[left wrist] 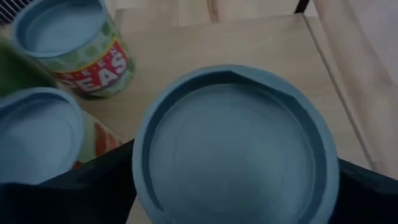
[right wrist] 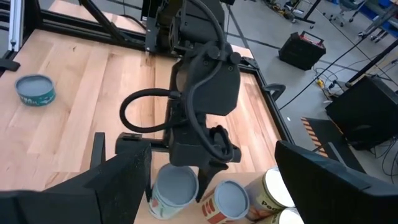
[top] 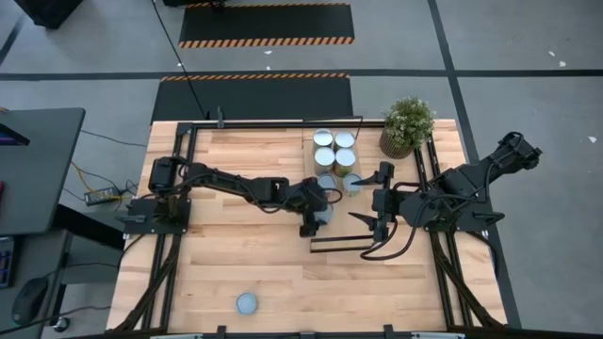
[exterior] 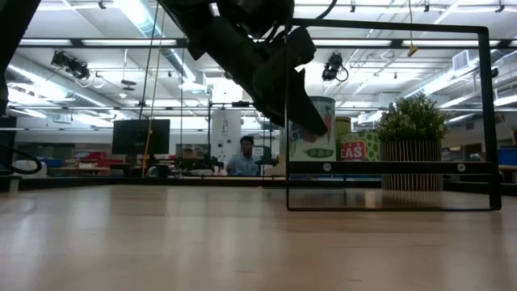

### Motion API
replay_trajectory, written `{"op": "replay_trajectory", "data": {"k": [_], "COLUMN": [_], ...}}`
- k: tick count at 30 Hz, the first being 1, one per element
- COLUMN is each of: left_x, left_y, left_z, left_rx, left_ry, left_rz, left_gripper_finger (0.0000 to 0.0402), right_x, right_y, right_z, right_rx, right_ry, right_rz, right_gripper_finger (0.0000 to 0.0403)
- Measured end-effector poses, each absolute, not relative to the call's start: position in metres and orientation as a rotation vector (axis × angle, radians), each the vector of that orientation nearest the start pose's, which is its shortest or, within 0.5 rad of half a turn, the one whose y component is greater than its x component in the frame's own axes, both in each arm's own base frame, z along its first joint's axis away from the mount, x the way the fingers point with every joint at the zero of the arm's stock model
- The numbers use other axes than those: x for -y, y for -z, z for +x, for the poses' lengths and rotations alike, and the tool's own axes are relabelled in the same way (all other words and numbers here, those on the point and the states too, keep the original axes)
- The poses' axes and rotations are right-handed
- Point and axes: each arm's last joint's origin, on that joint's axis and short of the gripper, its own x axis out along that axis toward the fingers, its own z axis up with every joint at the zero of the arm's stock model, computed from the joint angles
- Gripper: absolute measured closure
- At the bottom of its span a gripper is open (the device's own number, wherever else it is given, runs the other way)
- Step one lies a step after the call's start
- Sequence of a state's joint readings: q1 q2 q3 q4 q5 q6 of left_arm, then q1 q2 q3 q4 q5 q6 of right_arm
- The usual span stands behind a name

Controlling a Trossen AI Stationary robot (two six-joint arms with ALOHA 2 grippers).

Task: Pick and place cans onto a shelf
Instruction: Put the canned mixed vegetables on the shelf

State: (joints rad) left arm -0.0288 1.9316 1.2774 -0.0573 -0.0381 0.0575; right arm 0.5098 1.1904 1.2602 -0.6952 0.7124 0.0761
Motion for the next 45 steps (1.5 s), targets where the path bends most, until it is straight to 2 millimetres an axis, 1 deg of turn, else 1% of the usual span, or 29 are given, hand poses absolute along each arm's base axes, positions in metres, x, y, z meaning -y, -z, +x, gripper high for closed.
{"op": "replay_trajectory", "data": {"k": [3, 6, 13, 19, 24, 29, 34, 40, 45], "left_x": [0.011, 0.011, 0.012, 0.013, 0.018, 0.027, 0.03, 0.026, 0.013], "left_y": [-0.187, -0.193, -0.213, -0.235, -0.245, -0.24, -0.235, -0.236, -0.238], "left_z": [0.417, 0.416, 0.412, 0.402, 0.396, 0.389, 0.386, 0.387, 0.389], "left_rx": [-0.702, -0.686, -0.623, -0.607, -0.598, -0.692, -0.738, -0.73, -0.704], "left_ry": [0.008, 0.014, 0.02, 0.035, 0.047, 0.023, -0.079, -0.101, -0.173], "left_rz": [0.105, 0.124, 0.147, 0.188, 0.219, 0.349, 0.468, 0.461, 0.409], "left_gripper_finger": [0.0027, 0.0026, 0.0026, 0.0026, 0.0026, 0.0026, 0.0026, 0.0026, 0.0026], "right_x": [-0.098, -0.098, -0.098, -0.098, -0.098, -0.098, -0.099, -0.099, -0.099], "right_y": [-0.373, -0.373, -0.373, -0.373, -0.373, -0.373, -0.373, -0.374, -0.374], "right_z": [0.214, 0.214, 0.214, 0.215, 0.215, 0.215, 0.215, 0.215, 0.215], "right_rx": [-0.504, -0.504, -0.502, -0.499, -0.5, -0.503, -0.5, -0.498, -0.495], "right_ry": [0.215, 0.215, 0.215, 0.215, 0.216, 0.211, 0.21, 0.21, 0.209], "right_rz": [-0.285, -0.285, -0.284, -0.282, -0.281, -0.277, -0.278, -0.277, -0.277], "right_gripper_finger": [0.0053, 0.0053, 0.0053, 0.0053, 0.0053, 0.0053, 0.0053, 0.0053, 0.0053]}}
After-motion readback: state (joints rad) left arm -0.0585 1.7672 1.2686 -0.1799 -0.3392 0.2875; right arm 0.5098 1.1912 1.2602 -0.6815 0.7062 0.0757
